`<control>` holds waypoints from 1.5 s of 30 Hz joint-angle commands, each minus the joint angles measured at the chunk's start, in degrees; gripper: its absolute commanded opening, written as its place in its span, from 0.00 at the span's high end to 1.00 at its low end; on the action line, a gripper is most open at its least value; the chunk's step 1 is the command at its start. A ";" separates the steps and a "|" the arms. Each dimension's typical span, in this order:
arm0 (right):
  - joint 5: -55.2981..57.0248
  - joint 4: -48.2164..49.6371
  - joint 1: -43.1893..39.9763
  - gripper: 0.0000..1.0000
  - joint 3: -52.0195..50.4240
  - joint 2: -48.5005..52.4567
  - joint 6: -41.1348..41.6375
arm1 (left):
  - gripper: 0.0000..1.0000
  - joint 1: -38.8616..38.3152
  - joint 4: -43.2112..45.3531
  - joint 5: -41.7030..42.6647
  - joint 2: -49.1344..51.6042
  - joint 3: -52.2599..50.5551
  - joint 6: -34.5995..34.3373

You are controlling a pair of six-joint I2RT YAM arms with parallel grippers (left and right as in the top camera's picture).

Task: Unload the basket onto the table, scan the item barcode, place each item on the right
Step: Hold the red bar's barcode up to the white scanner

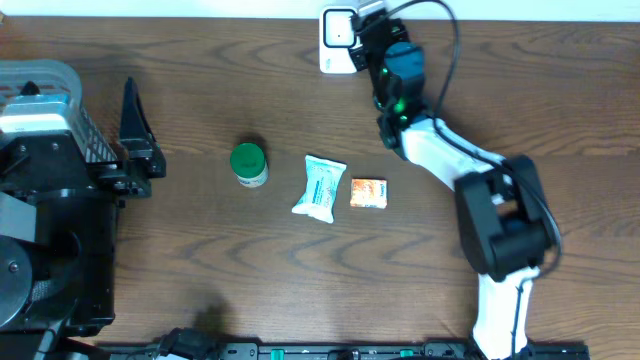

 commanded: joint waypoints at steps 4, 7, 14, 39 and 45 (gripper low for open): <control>0.72 0.37 1.49 0.99 14.91 11.93 -9.75 | 0.16 0.24 0.17 0.48 -0.31 -0.33 -0.31; 0.70 -1.68 2.47 0.99 20.04 16.06 -10.75 | 0.16 0.24 0.17 0.48 -0.24 -0.33 -0.31; 0.70 -7.32 4.42 0.99 23.85 21.62 -12.13 | 0.16 0.24 -0.22 0.48 0.04 -0.33 -0.31; 16.41 -67.25 8.09 0.99 23.85 -5.09 -21.35 | 0.16 0.24 0.70 0.46 -0.02 -0.33 -0.28; 23.61 -89.79 -0.26 0.99 23.85 -13.90 -9.97 | 0.16 0.24 1.68 0.48 -0.87 -0.33 -0.31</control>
